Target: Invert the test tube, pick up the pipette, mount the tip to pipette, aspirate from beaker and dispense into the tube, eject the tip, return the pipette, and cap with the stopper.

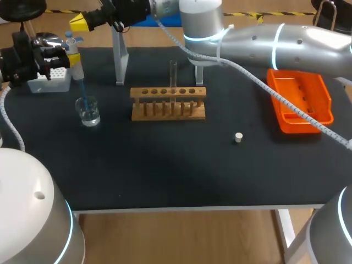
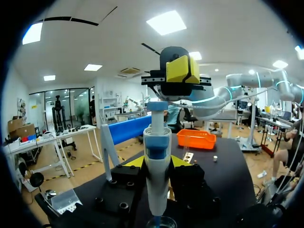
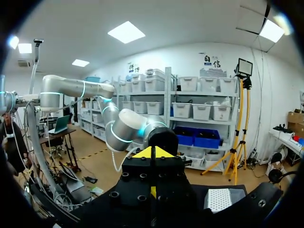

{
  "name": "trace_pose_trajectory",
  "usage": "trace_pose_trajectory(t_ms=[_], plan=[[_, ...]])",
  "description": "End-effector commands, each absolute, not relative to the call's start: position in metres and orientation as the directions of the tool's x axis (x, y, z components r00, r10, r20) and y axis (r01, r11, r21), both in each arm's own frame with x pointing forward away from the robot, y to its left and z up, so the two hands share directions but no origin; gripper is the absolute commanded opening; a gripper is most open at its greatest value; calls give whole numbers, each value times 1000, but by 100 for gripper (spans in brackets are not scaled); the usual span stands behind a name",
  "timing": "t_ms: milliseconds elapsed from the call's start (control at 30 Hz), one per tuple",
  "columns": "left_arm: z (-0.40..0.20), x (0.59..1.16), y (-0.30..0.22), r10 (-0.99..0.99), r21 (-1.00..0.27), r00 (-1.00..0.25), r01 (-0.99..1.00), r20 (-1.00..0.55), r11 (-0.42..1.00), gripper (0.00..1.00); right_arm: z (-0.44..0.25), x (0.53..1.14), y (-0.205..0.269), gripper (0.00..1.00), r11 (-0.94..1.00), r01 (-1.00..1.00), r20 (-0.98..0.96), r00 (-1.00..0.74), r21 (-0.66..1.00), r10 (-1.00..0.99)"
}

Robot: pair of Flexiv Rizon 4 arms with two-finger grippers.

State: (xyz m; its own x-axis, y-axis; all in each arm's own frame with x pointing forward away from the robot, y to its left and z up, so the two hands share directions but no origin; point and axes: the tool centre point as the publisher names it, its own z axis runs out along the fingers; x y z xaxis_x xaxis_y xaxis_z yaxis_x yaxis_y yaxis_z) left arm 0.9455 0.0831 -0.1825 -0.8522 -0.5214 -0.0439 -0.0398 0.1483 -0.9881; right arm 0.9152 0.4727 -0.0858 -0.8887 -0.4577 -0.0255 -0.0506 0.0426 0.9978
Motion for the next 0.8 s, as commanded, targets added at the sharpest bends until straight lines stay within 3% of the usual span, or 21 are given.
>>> trace_pose_trajectory(t_ms=[33,800], plan=[[-182,945,83,-523,-988,-851,-39,-45,149,0,-88,918,479,0,34,-49,-27,-879,998,-475],[-182,945,83,-523,-988,-851,-39,-45,149,0,-95,929,499,0,33,-45,-26,-905,998,-424]])
